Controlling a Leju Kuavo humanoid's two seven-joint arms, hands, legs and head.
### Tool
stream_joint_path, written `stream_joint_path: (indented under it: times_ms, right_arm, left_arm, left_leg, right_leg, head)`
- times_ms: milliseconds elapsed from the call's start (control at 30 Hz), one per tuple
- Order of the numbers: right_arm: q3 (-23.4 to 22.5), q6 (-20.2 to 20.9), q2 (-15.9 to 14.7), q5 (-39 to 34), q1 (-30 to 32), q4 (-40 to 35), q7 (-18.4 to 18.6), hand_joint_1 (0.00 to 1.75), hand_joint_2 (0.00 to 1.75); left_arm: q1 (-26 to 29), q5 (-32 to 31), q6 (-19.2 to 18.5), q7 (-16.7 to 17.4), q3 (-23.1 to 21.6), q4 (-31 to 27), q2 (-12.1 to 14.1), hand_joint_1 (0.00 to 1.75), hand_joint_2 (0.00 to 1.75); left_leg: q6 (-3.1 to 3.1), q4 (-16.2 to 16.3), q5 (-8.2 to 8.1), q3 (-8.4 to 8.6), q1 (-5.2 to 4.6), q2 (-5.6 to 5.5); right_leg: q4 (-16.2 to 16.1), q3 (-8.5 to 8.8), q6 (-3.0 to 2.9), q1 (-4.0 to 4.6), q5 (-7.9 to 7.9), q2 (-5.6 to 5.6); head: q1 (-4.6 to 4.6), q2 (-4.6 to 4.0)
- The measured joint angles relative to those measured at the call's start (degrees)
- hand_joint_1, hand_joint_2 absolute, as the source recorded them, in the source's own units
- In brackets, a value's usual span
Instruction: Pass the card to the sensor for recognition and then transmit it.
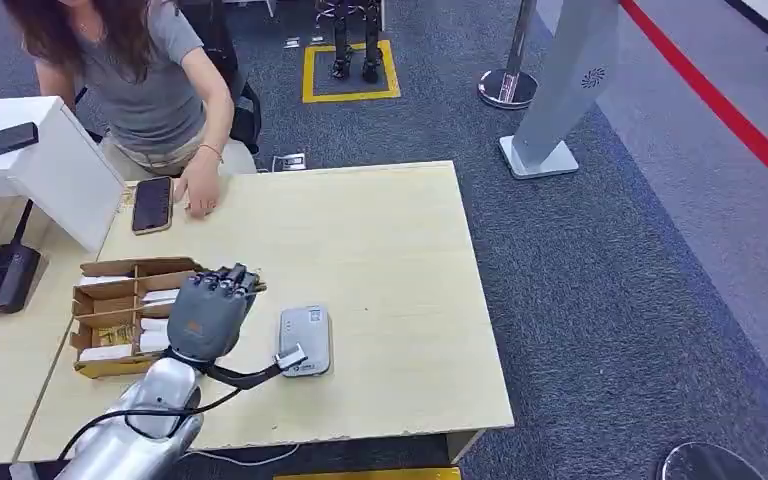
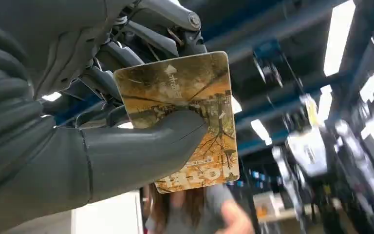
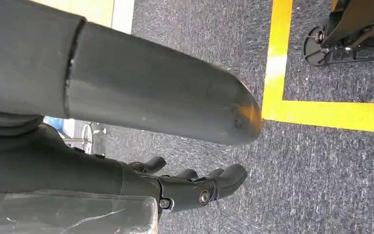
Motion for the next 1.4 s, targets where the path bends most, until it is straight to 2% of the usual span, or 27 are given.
stream_joint_path:
  times_ms: [67,133,200,267,333,467,600,700,900,1133,1167,1200,1400]
  right_arm:
    - [0.09,0.00,0.04,-0.09,0.02,0.02,0.00,0.00,0.00]
    - [0.09,0.02,0.07,-0.66,0.14,0.02,-0.11,0.00,0.00]
    - [0.09,0.02,0.07,-0.98,0.23,0.02,-0.26,0.00,0.00]
    - [0.09,0.00,0.07,-0.98,0.23,0.02,-0.33,0.00,0.00]
    - [0.11,-0.04,0.07,-0.96,0.20,0.02,-0.13,0.00,0.00]
    - [0.15,0.02,0.09,-0.94,0.09,0.02,0.55,0.00,0.00]
    - [0.24,0.09,0.09,-0.90,-0.10,0.02,0.70,0.00,0.00]
    - [0.28,0.09,0.22,-0.90,-0.13,0.02,0.83,0.00,0.00]
    - [0.35,0.07,0.42,-0.90,-0.17,0.02,1.09,0.00,0.00]
    - [0.42,0.11,0.52,-0.74,-0.14,0.35,1.22,0.00,0.00]
    - [0.44,0.20,0.52,-0.74,-0.14,0.37,1.20,0.00,0.00]
    - [0.44,0.22,0.55,-0.74,-0.13,0.39,1.22,0.00,0.00]
    - [0.52,0.26,0.55,-0.74,-0.15,0.39,1.22,0.00,0.00]
  left_arm:
    - [0.40,10.62,-0.09,-4.60,3.54,-2.16,-0.13,1.75,1.75]
    - [0.24,26.18,-2.04,-11.00,8.46,-2.79,-0.59,1.75,1.75]
    - [-0.16,41.54,-6.67,-15.50,14.36,-2.68,-1.46,1.75,1.75]
    - [-1.28,55.67,-12.91,-18.95,20.88,-1.13,-2.10,1.75,1.75]
    - [-2.90,65.37,-18.16,-20.93,26.97,1.92,-2.41,1.75,1.75]
    - [-6.72,69.01,-21.36,-22.07,34.28,10.44,-1.77,1.75,1.75]
    - [-9.91,69.02,-20.96,-22.86,37.68,17.98,-0.70,1.75,1.75]
    - [-11.29,68.78,-20.66,-23.29,39.07,21.44,-0.11,1.75,1.75]
    - [-13.28,68.10,-20.40,-23.40,39.99,24.96,0.44,1.75,1.75]
    - [-13.76,68.03,-20.33,-23.60,40.27,26.10,0.59,1.75,1.75]
    - [-13.76,68.12,-20.33,-23.60,40.27,26.10,0.59,0.35,1.75]
    - [-13.76,68.21,-20.33,-23.58,40.27,26.10,0.57,0.00,1.75]
    - [-13.39,68.88,-20.35,-23.10,40.73,26.10,0.57,0.00,1.75]
  left_leg:
    - [0.00,0.00,0.00,0.01,-0.01,0.05]
    - [0.00,0.00,0.00,0.03,-0.01,0.07]
    - [0.00,0.00,0.00,0.04,-0.01,0.06]
    - [-0.03,0.00,0.06,0.04,0.02,0.07]
    - [-0.06,0.00,0.08,0.04,0.03,0.07]
    - [-0.10,0.00,0.11,0.03,0.04,0.02]
    - [-0.10,0.00,0.10,0.01,0.03,0.05]
    - [-0.09,0.00,0.10,0.00,0.02,0.02]
    - [-0.09,0.00,0.10,0.00,0.01,0.03]
    - [-0.09,0.00,0.10,0.00,0.02,0.03]
    - [-0.09,0.00,0.10,0.00,0.02,0.05]
    - [-0.10,0.00,0.10,0.00,0.02,0.05]
    - [-0.09,0.00,0.10,-0.01,0.02,0.03]
  right_leg:
    - [0.00,0.00,0.00,0.00,0.00,0.03]
    - [-0.01,0.00,0.01,-0.01,0.01,0.05]
    - [-0.01,0.00,0.01,-0.01,0.01,0.05]
    - [0.00,-0.01,0.00,0.01,0.02,0.06]
    - [0.01,-0.01,-0.03,0.02,0.04,0.07]
    - [0.03,-0.03,-0.05,0.02,0.05,0.04]
    - [0.03,-0.03,-0.05,0.02,0.05,0.06]
    - [0.02,-0.03,-0.04,0.02,0.04,0.04]
    - [0.01,-0.02,-0.04,0.01,0.05,0.04]
    - [0.02,-0.03,-0.04,0.01,0.05,0.04]
    - [0.02,-0.03,-0.04,0.01,0.05,0.05]
    - [0.02,-0.03,-0.04,0.01,0.05,0.05]
    - [0.02,-0.03,-0.04,0.01,0.05,0.04]
  head:
    - [0.00,0.00]
    - [0.00,0.00]
    - [-0.02,0.00]
    - [0.00,0.00]
    - [0.00,0.00]
    - [0.00,0.00]
    - [0.00,0.00]
    - [0.02,0.00]
    - [0.00,0.00]
    - [0.00,0.00]
    - [0.00,0.00]
    - [0.00,0.00]
    - [0.00,0.00]
